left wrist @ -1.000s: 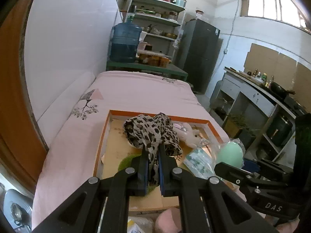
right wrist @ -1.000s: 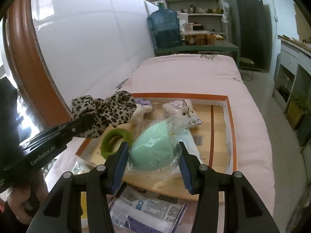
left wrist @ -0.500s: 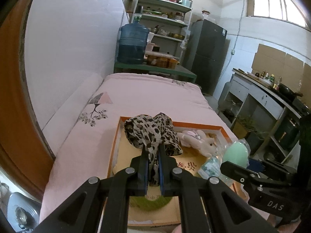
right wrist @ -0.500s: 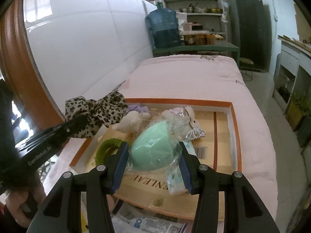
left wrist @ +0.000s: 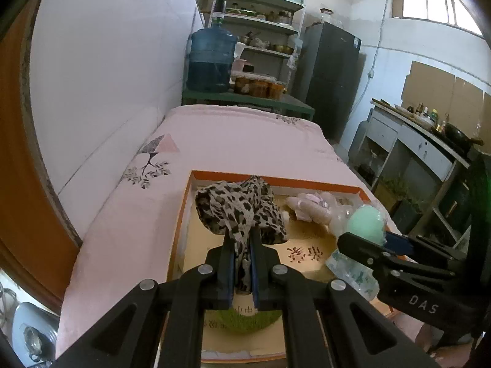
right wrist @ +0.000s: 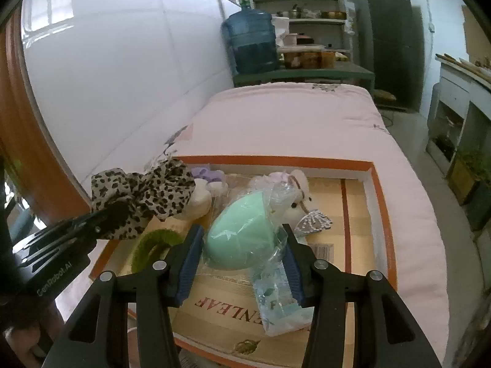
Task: Organize soft objects
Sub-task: 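Lift the scrunchie and green soap bag and carry both over the box, then lower the scrunchie and soap bag into the box and open both tools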
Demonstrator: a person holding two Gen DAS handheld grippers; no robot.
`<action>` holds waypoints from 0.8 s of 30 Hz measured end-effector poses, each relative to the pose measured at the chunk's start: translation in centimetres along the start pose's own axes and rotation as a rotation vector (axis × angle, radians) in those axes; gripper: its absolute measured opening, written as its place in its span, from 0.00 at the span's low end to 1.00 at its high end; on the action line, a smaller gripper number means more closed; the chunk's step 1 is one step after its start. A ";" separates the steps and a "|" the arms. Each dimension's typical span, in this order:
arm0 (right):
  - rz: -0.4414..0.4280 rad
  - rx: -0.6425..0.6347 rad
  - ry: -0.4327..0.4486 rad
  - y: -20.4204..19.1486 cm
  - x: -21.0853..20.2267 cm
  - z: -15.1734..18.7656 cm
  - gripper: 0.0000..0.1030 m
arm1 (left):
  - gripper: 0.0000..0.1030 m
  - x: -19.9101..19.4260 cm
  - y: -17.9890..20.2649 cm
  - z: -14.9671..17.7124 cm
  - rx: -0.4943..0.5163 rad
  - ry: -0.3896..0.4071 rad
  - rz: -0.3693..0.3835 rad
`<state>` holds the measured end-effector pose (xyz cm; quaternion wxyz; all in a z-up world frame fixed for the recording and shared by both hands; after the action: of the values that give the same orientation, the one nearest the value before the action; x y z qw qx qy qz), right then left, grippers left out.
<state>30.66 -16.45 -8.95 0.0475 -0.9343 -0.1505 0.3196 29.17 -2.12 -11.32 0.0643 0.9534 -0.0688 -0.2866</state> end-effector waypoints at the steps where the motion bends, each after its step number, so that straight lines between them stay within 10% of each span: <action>1: -0.004 -0.003 -0.001 -0.1 0.2 0.1 0.50 | 0.08 0.1 0.0 0.1 0.002 -0.001 0.000; 24: -0.034 -0.058 -0.047 -0.7 2.8 2.1 0.51 | 0.08 1.9 -1.0 2.0 -0.001 -0.054 -0.009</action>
<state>31.26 -14.91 -12.08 0.0224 -0.9248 -0.1766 0.3363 29.74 -1.65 -14.21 0.0618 0.9456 -0.0662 -0.3124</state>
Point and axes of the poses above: each gripper's, at about its wrist camera, not at the fingertips, and x roughly the way its jaws point, y to its right, z to its underside, the point moved 7 cm from there along x, roughly the way its jaws point, and after that the axes turned 4 degrees about y, right-handed, at the moved point
